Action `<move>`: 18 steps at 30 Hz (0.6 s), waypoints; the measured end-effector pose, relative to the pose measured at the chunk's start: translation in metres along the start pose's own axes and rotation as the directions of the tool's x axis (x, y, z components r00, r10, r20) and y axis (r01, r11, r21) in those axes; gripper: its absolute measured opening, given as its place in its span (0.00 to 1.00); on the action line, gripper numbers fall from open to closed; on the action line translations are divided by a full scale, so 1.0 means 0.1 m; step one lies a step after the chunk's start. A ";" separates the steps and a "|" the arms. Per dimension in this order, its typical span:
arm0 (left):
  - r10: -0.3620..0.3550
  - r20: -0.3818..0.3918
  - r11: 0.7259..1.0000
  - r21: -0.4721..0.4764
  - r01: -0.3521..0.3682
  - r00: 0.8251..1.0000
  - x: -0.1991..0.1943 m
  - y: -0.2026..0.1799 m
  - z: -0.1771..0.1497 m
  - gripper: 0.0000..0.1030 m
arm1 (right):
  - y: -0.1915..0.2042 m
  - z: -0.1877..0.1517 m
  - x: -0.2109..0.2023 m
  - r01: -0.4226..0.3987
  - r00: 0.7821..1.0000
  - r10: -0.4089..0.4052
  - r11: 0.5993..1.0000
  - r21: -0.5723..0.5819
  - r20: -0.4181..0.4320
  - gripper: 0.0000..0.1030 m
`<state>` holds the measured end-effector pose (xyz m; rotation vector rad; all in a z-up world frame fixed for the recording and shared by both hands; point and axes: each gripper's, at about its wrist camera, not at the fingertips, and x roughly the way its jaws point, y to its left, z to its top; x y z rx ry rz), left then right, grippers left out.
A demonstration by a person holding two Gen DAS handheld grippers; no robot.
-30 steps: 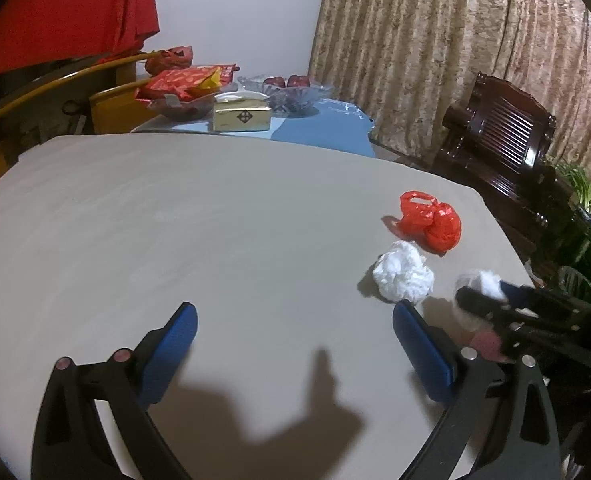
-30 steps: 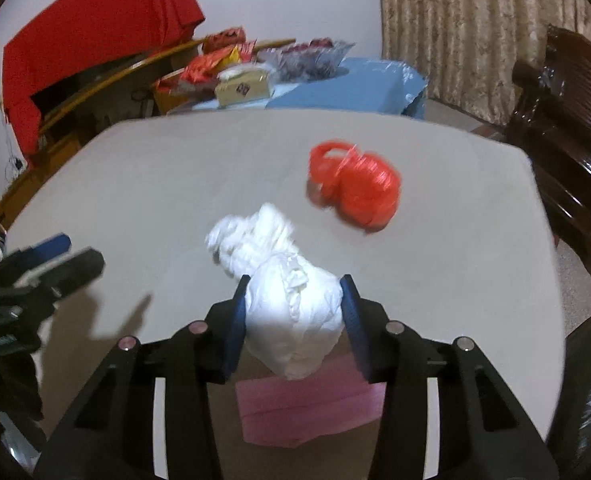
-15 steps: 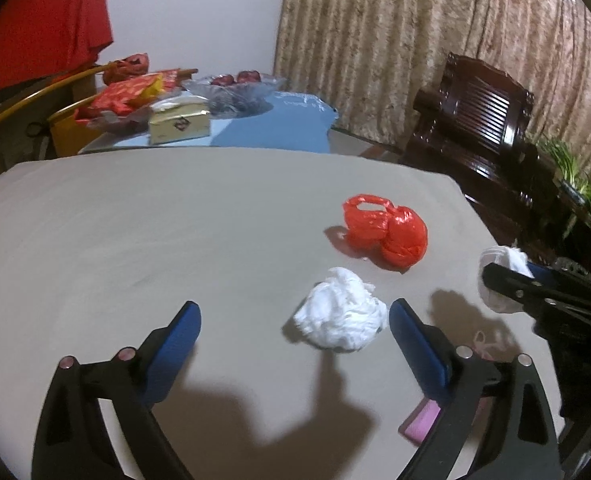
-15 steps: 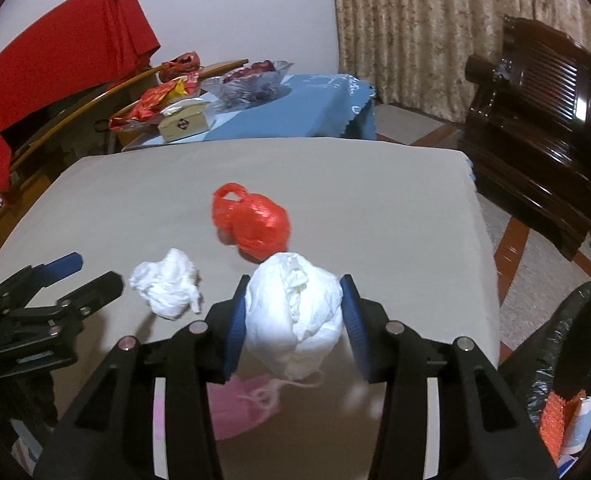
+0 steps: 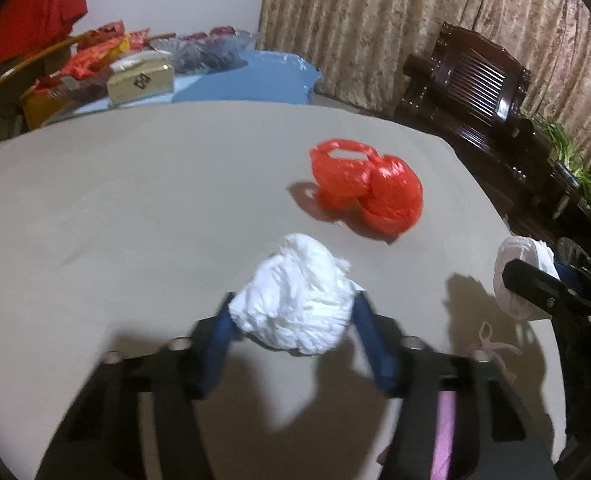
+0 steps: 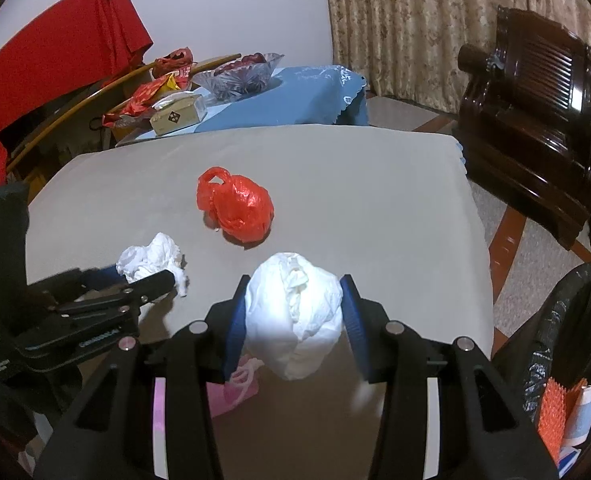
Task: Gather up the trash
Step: 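Grasp a white tissue with the right tool while the left tool grasps another tissue, then carry both white tissues over the bin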
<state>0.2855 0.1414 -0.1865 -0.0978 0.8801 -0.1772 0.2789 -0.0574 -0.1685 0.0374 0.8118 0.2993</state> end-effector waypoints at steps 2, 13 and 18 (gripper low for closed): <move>0.002 0.008 1.000 -0.002 -0.002 1.000 -0.02 -0.02 0.00 0.42 | 0.00 -0.01 -0.02 0.000 1.000 0.000 1.000 0.001 0.002 0.42; 0.006 0.091 1.000 -0.007 -0.006 0.996 -0.49 -0.08 0.08 0.37 | 0.06 0.00 -0.27 -0.015 0.999 0.015 1.000 -0.003 0.038 0.42; 0.012 0.102 1.000 0.007 -0.013 0.995 -0.71 -0.15 0.03 0.37 | 0.13 -0.01 -0.44 -0.026 0.998 0.027 0.999 -0.021 0.055 0.42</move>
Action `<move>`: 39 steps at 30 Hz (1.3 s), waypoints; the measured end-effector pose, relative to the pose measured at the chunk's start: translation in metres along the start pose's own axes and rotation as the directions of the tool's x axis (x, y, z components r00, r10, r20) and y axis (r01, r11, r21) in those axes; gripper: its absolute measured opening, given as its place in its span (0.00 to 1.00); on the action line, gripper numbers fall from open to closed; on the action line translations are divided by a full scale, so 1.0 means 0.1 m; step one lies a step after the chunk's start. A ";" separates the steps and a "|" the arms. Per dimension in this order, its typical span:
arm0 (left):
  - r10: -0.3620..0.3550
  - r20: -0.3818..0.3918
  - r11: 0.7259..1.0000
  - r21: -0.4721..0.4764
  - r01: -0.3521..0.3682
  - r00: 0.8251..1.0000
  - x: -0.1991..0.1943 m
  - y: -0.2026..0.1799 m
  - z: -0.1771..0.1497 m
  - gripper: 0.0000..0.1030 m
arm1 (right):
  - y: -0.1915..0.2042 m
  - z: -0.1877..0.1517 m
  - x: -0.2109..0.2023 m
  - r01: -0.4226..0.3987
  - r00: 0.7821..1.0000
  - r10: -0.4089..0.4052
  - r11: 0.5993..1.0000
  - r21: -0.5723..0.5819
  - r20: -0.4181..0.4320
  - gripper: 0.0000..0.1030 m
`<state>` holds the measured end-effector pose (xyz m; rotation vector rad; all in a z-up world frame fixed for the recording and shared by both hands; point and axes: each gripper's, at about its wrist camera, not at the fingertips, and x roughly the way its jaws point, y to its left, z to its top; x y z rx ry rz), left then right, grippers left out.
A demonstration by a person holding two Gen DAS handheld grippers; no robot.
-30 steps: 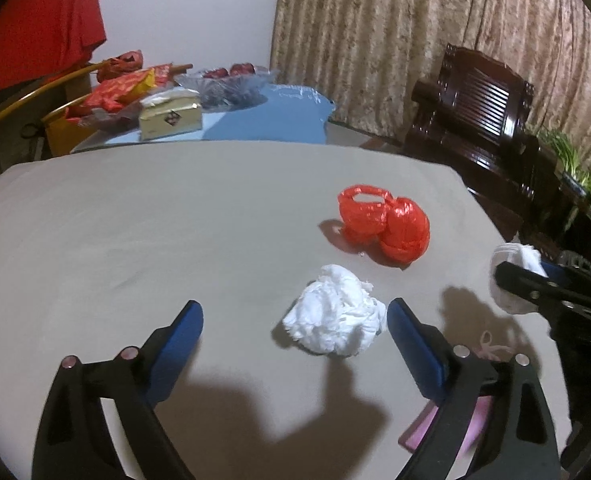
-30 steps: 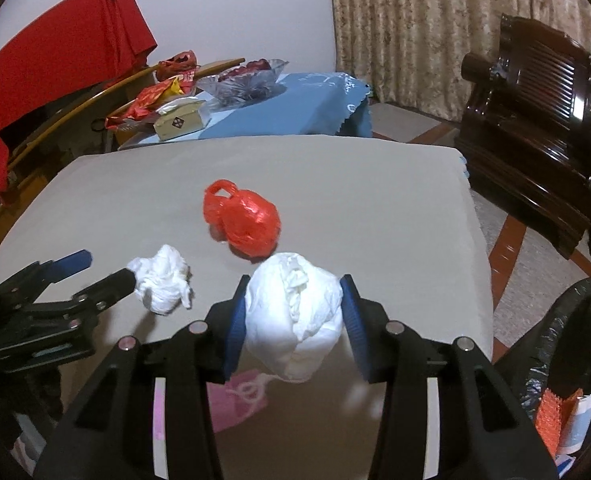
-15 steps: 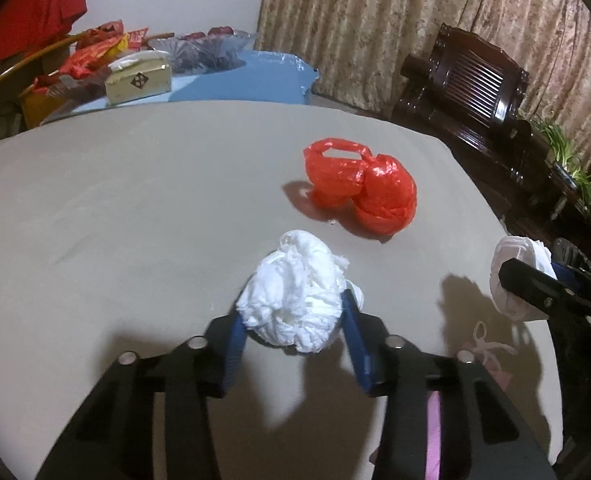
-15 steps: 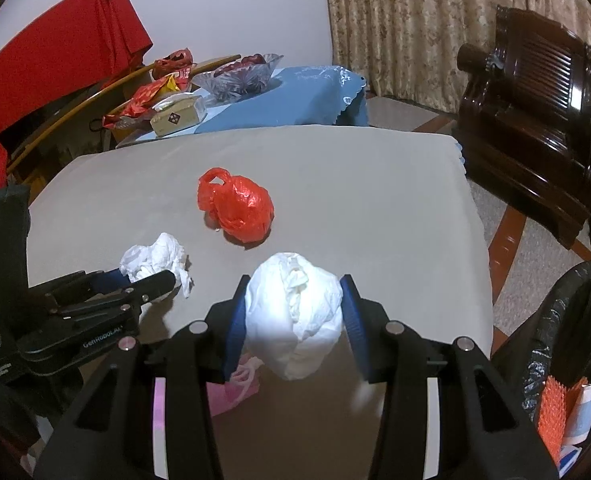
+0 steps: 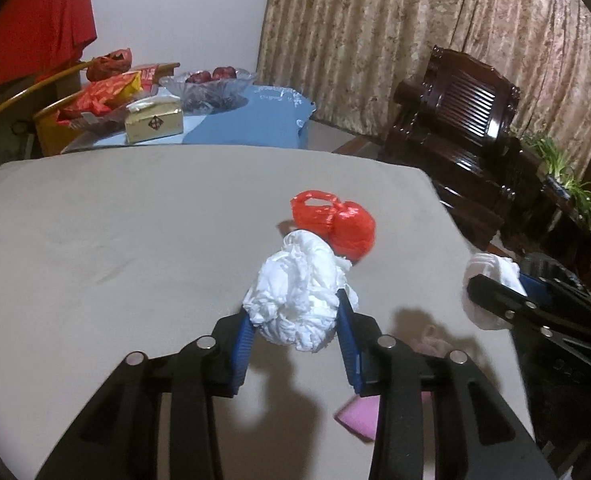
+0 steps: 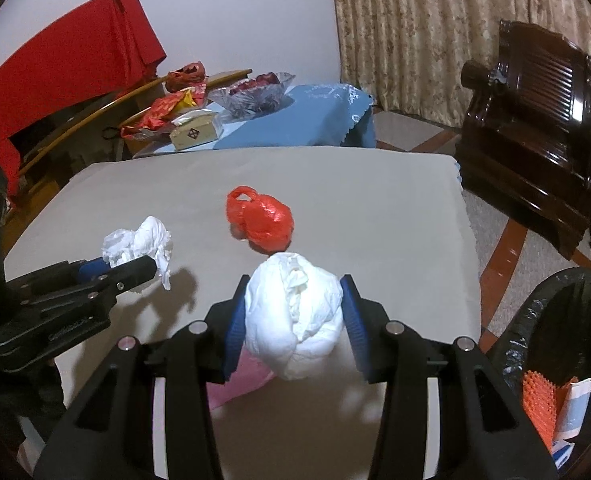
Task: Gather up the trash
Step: 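Carry both white tissues over the bin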
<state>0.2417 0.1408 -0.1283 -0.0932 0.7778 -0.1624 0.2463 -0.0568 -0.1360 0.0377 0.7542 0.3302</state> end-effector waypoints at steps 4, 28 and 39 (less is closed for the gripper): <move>-0.008 0.016 1.000 -0.014 0.009 1.000 -0.18 -0.03 -0.06 0.37 | 0.07 -0.04 -0.16 -0.012 1.000 0.012 1.000 -0.012 0.009 0.42; -0.035 0.092 0.999 0.009 0.034 0.995 -0.93 -0.44 -0.27 0.37 | 0.06 -0.27 -1.10 -0.007 0.997 0.010 0.999 -0.041 0.075 0.42; -0.072 0.124 0.996 0.063 0.065 0.990 -1.14 -0.86 -0.36 0.37 | -0.21 -0.45 -1.51 0.025 0.993 -0.023 1.000 -0.015 0.113 0.42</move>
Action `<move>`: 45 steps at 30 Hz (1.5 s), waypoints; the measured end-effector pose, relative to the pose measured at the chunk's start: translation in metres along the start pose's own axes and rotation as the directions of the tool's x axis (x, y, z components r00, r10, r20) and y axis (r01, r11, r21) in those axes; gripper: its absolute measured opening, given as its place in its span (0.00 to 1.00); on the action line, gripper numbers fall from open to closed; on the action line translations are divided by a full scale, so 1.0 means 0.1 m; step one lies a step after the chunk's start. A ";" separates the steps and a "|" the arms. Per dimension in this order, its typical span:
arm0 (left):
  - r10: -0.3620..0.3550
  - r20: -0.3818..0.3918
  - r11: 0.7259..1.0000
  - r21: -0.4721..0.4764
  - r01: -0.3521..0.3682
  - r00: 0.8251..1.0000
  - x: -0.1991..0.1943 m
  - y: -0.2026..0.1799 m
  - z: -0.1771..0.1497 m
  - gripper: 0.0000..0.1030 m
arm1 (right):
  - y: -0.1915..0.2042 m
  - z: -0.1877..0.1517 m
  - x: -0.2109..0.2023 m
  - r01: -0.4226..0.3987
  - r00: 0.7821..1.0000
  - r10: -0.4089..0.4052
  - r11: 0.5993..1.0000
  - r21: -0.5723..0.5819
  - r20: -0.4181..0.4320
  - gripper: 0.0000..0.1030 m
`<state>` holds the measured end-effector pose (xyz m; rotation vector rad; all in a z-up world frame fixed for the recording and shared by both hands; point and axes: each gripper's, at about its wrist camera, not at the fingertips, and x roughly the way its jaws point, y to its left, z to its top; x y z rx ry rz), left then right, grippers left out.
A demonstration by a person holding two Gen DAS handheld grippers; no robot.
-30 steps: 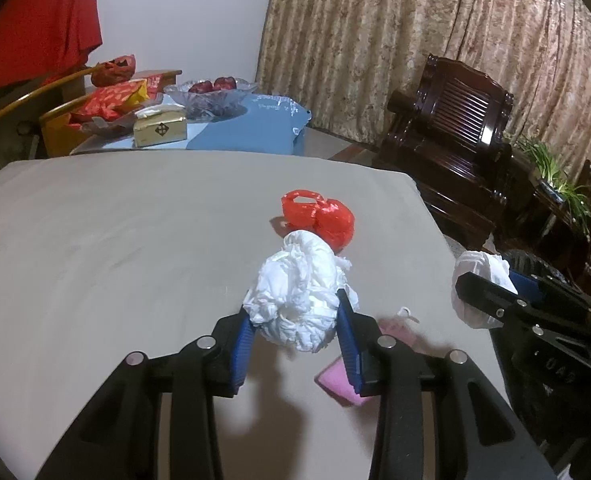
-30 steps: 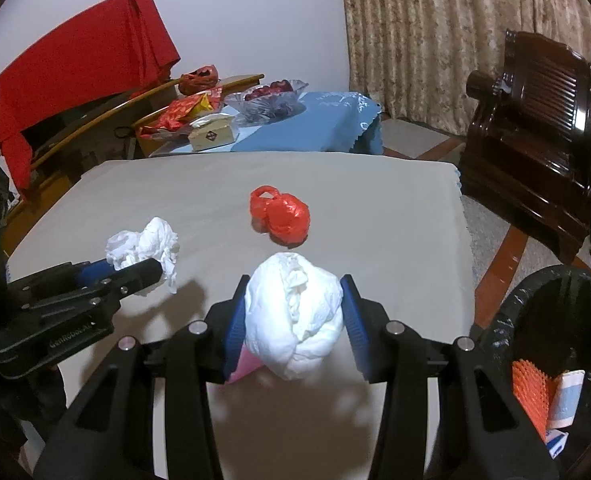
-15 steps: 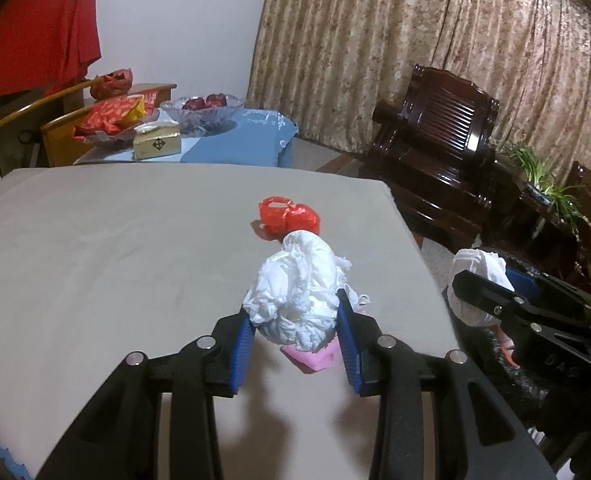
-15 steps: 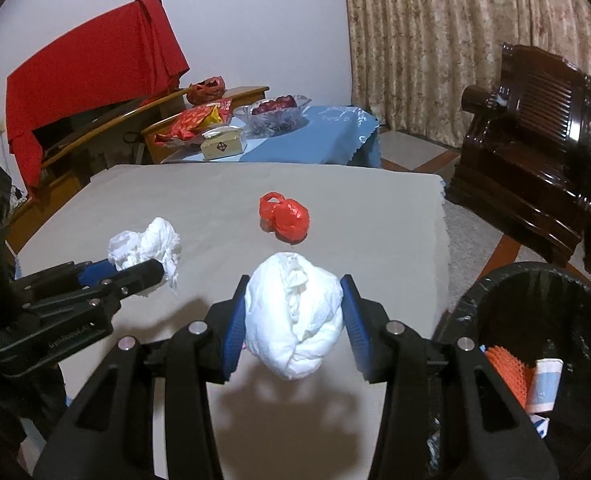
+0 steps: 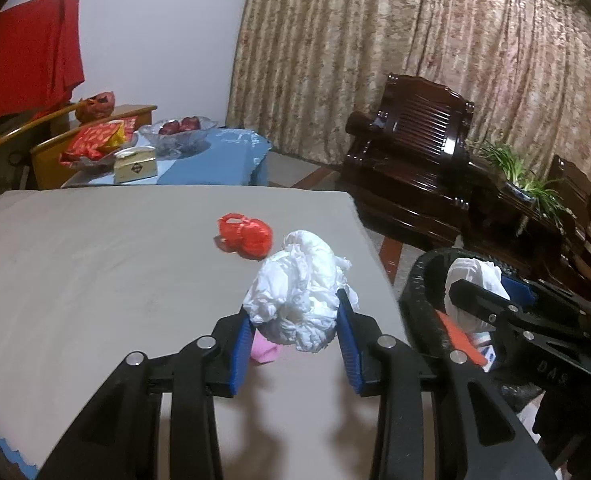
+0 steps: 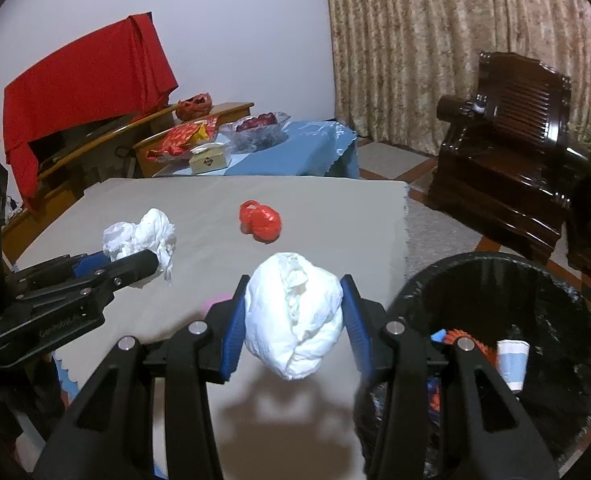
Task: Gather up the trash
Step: 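Carry both white tissues over the bin, then open both tools to drop the white tissues into the bin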
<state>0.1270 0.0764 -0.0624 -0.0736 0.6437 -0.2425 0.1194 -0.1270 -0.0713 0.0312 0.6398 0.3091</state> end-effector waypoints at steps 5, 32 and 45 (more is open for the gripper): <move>-0.018 0.005 1.000 0.025 0.018 1.000 -0.01 -0.20 -0.02 0.37 | -0.19 -0.09 -0.17 0.028 1.000 -0.028 0.999 0.016 0.013 0.42; -0.203 -0.069 0.963 0.165 0.212 0.977 0.46 -1.56 -0.10 0.37 | -1.55 -0.54 -0.79 0.254 0.965 -0.261 0.956 0.149 0.032 0.42; -0.238 -0.098 0.939 0.230 0.255 0.966 0.77 -2.12 -0.09 0.37 | -2.04 -0.68 -0.76 0.297 0.952 -0.306 0.933 0.206 0.015 0.42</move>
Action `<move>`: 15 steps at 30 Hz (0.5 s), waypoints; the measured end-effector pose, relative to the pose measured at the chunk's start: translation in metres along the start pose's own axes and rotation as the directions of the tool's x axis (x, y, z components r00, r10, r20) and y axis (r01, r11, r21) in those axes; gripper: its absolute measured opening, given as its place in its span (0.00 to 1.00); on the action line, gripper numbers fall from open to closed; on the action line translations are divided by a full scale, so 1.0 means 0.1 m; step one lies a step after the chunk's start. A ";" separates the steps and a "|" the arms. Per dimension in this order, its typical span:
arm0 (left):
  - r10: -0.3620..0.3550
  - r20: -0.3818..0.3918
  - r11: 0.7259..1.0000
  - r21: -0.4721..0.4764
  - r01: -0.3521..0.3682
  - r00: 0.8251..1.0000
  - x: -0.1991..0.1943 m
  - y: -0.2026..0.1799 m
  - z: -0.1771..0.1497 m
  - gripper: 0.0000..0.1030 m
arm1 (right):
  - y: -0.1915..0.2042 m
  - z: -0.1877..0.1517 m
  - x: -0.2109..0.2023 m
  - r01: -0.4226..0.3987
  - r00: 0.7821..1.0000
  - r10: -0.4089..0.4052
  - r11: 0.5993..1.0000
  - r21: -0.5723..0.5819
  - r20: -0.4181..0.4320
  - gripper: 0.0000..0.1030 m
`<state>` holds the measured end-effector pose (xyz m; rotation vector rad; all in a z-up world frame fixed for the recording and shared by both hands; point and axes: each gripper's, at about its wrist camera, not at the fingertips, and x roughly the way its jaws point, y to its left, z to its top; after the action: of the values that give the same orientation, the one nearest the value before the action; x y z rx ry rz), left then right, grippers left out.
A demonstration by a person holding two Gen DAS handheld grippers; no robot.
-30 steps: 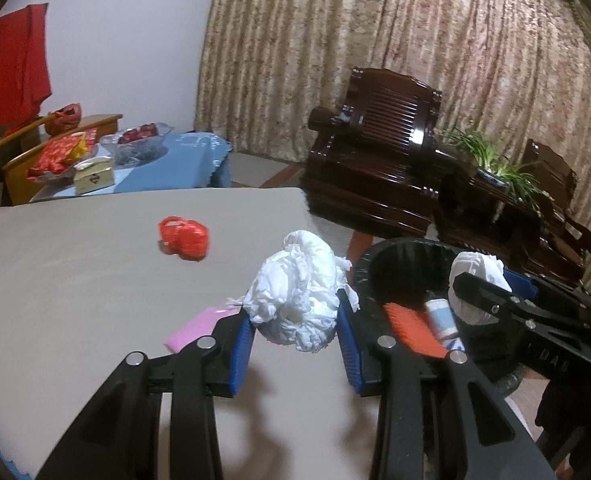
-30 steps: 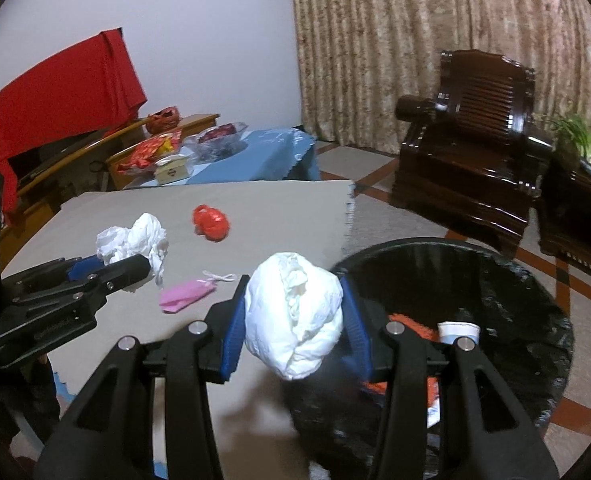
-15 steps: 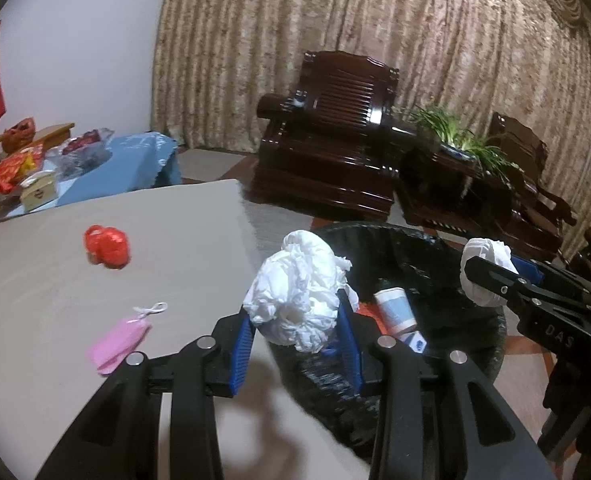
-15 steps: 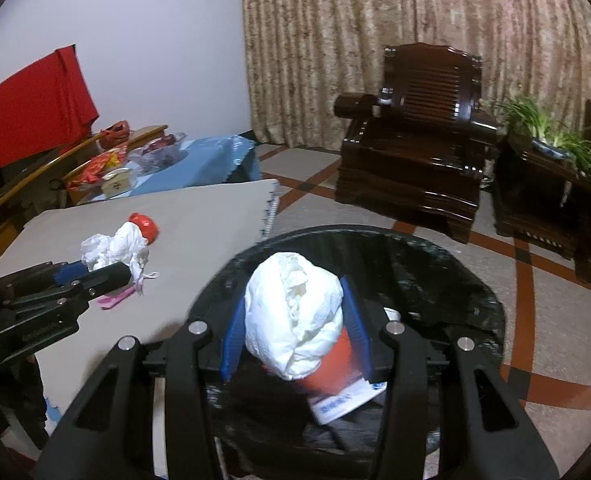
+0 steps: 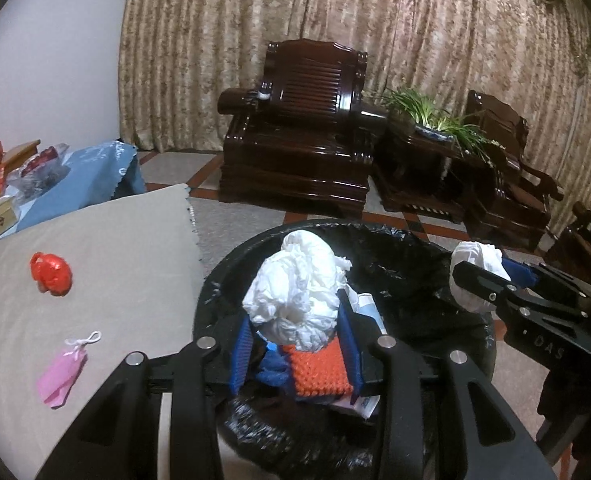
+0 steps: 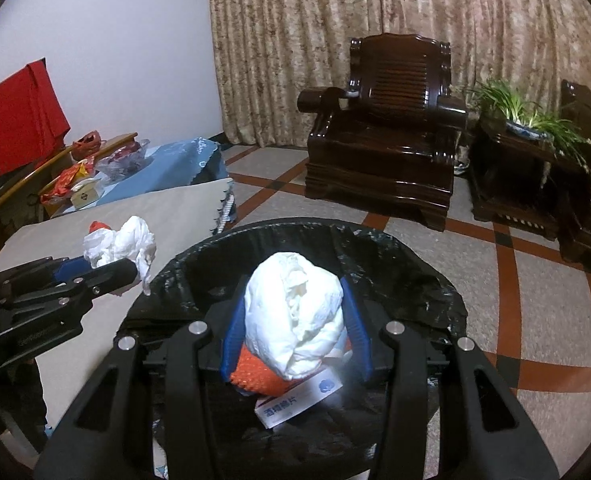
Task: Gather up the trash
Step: 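Open both tools to drop the white tissues into the bin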
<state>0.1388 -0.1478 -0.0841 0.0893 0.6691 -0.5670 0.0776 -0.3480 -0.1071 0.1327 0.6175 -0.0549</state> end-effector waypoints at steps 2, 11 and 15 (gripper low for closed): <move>-0.002 -0.005 1.000 0.005 0.002 1.000 0.04 -0.04 0.02 0.37 | -0.04 -0.01 0.02 0.004 1.000 -0.004 1.000 0.005 0.000 0.42; -0.028 -0.011 0.999 0.030 0.028 1.000 0.17 -0.13 0.01 0.38 | -0.16 -0.02 0.08 0.028 1.000 -0.028 0.999 0.021 -0.006 0.43; -0.046 -0.010 0.998 0.033 0.047 0.999 0.20 -0.13 0.02 0.40 | -0.18 -0.01 0.09 0.031 1.000 -0.031 0.999 0.023 -0.005 0.47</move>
<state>0.1461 -0.1691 -0.0933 0.1081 0.6721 -0.6231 0.0829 -0.3659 -0.1155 0.1454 0.6234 -0.0920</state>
